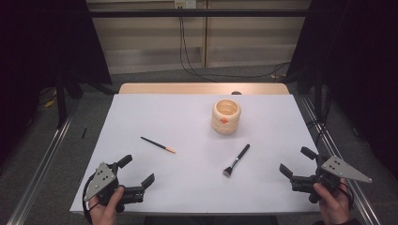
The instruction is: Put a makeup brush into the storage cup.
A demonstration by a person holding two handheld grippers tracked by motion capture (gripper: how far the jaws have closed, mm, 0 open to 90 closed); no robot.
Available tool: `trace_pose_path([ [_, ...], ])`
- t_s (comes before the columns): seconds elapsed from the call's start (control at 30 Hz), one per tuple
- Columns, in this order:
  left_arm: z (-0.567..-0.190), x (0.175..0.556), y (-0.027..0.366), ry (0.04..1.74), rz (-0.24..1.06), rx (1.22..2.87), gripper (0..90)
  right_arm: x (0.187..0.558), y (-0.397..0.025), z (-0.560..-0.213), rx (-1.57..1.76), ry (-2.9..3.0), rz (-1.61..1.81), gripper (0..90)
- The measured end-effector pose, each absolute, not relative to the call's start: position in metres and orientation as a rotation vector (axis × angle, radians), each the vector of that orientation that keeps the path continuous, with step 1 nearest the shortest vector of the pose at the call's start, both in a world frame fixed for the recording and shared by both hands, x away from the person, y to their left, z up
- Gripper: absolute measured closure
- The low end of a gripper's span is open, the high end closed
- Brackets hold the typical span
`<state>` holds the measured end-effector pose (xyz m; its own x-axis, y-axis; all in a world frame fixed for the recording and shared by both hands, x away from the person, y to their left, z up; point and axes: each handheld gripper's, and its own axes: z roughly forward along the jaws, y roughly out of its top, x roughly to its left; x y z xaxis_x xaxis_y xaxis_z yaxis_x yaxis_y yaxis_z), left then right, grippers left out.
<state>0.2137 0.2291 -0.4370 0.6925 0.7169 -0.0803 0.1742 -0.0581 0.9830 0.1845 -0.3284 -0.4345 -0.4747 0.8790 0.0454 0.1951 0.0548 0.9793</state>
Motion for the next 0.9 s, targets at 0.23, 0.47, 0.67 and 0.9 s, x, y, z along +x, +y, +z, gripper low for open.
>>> trace_pose_path([
  [0.23,-0.428,0.217,0.227,0.728,0.529,1.595,0.3,0.184,-0.329,-0.435,1.083,1.73,1.461,0.0],
  [0.47,-0.423,0.221,0.224,0.7,0.516,1.623,0.4,0.185,-0.329,-0.435,1.087,1.73,1.464,0.0],
  [0.67,-0.416,0.23,0.214,0.659,0.535,1.626,0.3,0.184,-0.329,-0.435,1.1,1.728,1.474,0.0],
  [0.9,-0.414,0.243,0.206,0.657,0.507,1.64,0.4,0.184,-0.329,-0.435,1.085,1.725,1.469,0.0],
])
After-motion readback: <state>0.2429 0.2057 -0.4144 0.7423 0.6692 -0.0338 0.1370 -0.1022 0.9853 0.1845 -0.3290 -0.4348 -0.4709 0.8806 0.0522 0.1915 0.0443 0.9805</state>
